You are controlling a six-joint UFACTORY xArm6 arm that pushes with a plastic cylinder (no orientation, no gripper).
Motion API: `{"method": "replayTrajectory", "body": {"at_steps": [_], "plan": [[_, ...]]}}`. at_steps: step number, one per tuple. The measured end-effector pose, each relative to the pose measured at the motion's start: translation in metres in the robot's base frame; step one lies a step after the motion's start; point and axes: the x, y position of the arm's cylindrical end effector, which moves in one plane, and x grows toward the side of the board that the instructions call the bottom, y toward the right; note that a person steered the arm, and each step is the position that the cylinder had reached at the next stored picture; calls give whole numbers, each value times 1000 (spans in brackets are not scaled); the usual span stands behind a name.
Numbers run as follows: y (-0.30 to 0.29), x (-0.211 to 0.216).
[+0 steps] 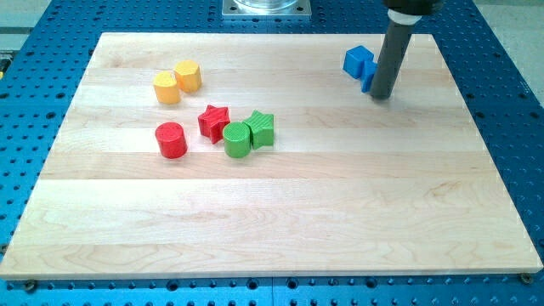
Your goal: Put the red blocks into the green blocks
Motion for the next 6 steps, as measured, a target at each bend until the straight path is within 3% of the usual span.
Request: {"method": "replayTrajectory", "body": {"at_steps": [2, 3, 5, 6], "plan": [[-194, 8], [-259, 29], [-339, 70], [-347, 94]]}}
